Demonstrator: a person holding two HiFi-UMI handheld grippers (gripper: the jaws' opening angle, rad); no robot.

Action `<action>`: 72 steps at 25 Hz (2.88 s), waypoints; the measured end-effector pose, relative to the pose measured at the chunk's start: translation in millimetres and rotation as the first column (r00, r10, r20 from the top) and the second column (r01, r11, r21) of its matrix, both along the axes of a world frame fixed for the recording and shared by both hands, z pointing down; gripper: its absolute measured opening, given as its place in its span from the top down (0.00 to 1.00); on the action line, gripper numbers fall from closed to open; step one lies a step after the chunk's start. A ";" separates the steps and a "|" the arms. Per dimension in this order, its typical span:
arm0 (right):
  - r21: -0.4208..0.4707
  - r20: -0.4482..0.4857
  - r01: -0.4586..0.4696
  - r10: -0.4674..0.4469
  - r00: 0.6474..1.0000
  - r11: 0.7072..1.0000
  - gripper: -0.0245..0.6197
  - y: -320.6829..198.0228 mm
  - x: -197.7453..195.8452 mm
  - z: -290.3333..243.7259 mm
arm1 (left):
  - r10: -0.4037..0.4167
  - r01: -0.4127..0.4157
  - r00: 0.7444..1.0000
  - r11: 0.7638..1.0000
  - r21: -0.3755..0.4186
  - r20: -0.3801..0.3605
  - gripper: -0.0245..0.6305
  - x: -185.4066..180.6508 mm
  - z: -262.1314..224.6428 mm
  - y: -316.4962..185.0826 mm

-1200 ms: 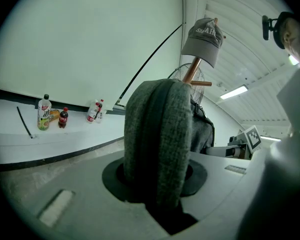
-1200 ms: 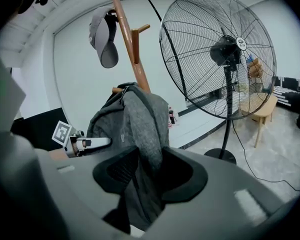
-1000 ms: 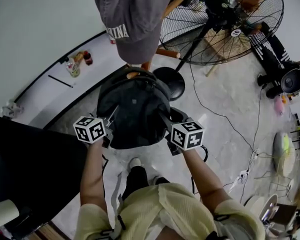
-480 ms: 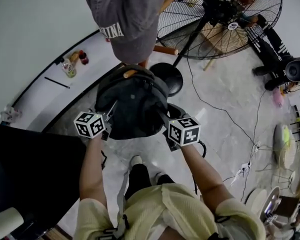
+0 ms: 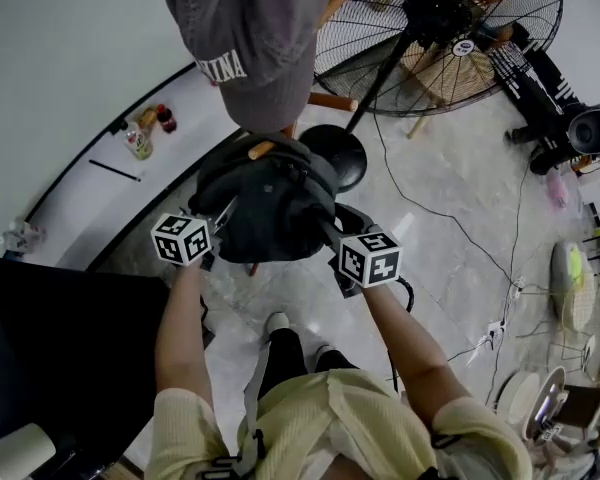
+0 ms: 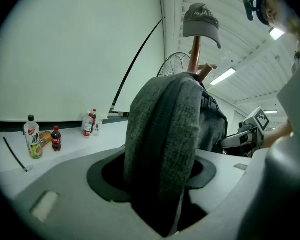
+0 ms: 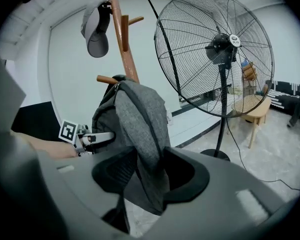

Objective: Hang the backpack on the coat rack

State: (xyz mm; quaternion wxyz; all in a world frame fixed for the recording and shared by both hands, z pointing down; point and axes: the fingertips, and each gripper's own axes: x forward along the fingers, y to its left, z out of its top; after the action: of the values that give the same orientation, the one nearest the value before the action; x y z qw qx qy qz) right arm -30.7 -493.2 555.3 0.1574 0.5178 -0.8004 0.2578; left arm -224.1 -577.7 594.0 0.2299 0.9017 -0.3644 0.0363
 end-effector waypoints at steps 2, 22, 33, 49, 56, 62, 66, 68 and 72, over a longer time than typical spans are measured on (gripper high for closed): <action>0.007 -0.001 -0.006 0.006 1.000 1.000 0.70 -1.5 1.7 -0.4 | -0.004 0.004 1.000 1.000 -0.007 0.010 0.55 -1.5 1.0 -1.9; 0.126 -0.030 0.064 -0.061 0.998 0.990 0.72 14.9 -5.0 -28.5 | -0.161 0.162 0.986 0.987 -0.019 0.050 0.48 -41.9 -19.6 26.1; 0.164 0.040 0.074 -0.081 0.996 0.984 0.77 45.5 23.4 -53.8 | -0.226 0.225 0.970 0.974 -0.020 -0.091 0.60 -19.1 -80.0 93.2; 0.187 0.128 0.133 -0.159 0.979 0.973 0.84 96.7 44.1 -72.7 | -0.336 0.326 0.909 0.942 -0.081 -0.247 0.95 15.0 -134.5 182.3; 0.220 0.144 0.148 -0.183 0.973 0.964 0.92 111.2 50.7 -83.7 | -0.379 0.363 0.897 0.925 -0.110 -0.226 0.98 16.8 -133.7 208.5; 0.228 0.167 0.152 -0.192 0.967 0.962 0.95 114.3 51.2 -87.4 | -0.412 0.399 0.893 0.911 -0.108 -0.180 0.98 16.5 -131.6 223.6; 0.226 0.173 0.152 -0.193 0.966 0.962 0.96 114.0 49.8 -87.1 | -0.438 0.430 0.889 0.899 -0.085 -0.135 0.98 13.2 -132.8 226.8; 0.224 0.179 0.152 -0.194 0.965 0.963 0.96 113.8 48.5 -87.9 | -0.444 0.440 0.890 0.896 -0.062 -0.102 0.98 12.7 -135.4 227.4; 0.220 0.187 0.152 -0.195 0.963 0.963 0.96 112.0 46.5 -90.6 | -0.440 0.440 0.898 0.898 -0.016 -0.023 0.98 15.6 -137.6 227.8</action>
State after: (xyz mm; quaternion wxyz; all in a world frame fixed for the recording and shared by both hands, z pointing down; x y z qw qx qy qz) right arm 15.8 -381.3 464.7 0.0412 0.4291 -0.8771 0.2120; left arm -208.5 -349.8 456.4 0.2415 0.7953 -0.5554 -0.0263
